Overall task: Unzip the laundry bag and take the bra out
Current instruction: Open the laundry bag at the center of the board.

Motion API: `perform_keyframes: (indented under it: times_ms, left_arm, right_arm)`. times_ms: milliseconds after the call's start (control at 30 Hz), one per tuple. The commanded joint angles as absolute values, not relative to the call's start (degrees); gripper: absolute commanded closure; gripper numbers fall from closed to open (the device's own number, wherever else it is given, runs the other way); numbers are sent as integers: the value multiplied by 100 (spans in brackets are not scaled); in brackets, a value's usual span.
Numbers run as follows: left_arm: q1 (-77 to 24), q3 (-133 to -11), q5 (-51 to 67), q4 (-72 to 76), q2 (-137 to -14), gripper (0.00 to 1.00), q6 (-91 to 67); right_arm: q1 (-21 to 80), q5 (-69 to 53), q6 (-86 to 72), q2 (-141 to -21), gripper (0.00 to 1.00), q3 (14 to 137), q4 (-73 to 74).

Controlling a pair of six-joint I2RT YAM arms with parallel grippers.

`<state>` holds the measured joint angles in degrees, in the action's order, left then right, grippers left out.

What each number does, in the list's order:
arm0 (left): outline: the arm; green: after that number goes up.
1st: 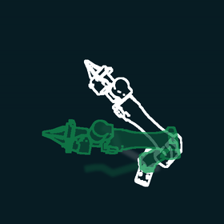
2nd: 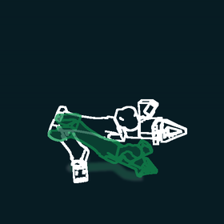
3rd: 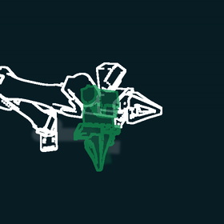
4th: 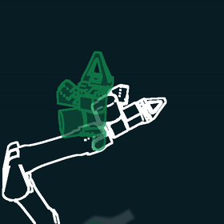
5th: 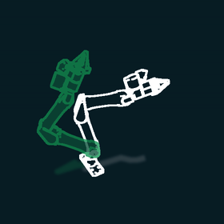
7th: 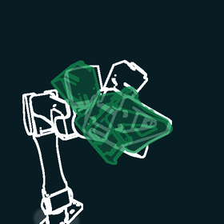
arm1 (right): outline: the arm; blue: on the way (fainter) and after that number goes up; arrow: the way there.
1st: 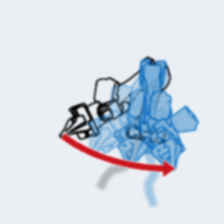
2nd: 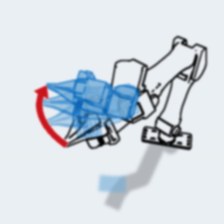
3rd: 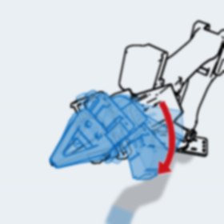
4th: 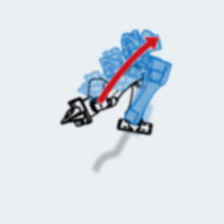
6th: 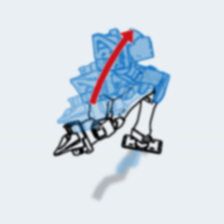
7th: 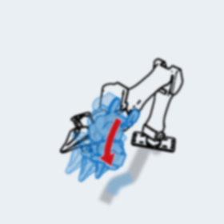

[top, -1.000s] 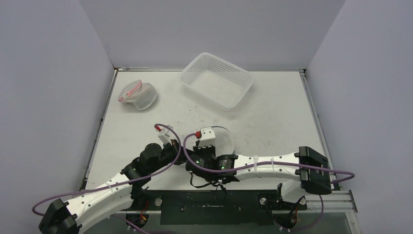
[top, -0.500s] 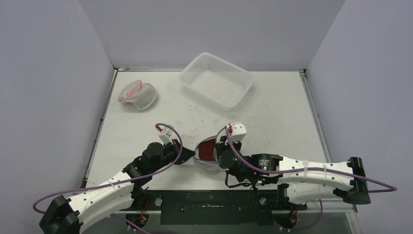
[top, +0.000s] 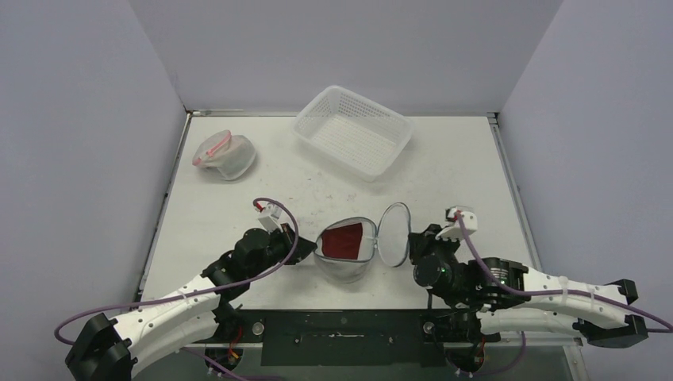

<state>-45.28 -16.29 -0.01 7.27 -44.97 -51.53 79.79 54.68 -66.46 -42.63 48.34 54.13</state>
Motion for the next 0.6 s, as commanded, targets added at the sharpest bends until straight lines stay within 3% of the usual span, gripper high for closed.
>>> perform_keyframes:
  times_ms: [0,100,200,333,433,500,567]
  left_arm:
    - [-4520,-1884,-161,663,-4521,100,-5031]
    - [-4518,-1832,-183,653,-4509,100,-5062]
    - [-4518,-1835,-201,565,-4473,100,-5062]
    - [-4509,-1960,-240,253,-4311,100,-5067]
    - [-4500,-2131,-319,-323,-4084,98,-5134]
    - [-4486,-2266,-341,-604,-3956,87,-5158]
    - [-4468,-2362,-318,-866,-3828,66,-5168]
  right_arm:
    - [7928,5955,-7605,-3644,82,4677,6172]
    - [7932,5963,-7677,-3491,49,4662,6253]
    - [7933,5995,-7553,-3709,34,4890,6297]
    - [7944,5886,-6668,-4274,31,5348,5719]
    - [7945,5290,-5052,-4609,34,5352,4001]
    - [7944,4653,-4411,-4978,37,5279,3035]
    - [7937,4375,-4136,-5475,42,5269,2520]
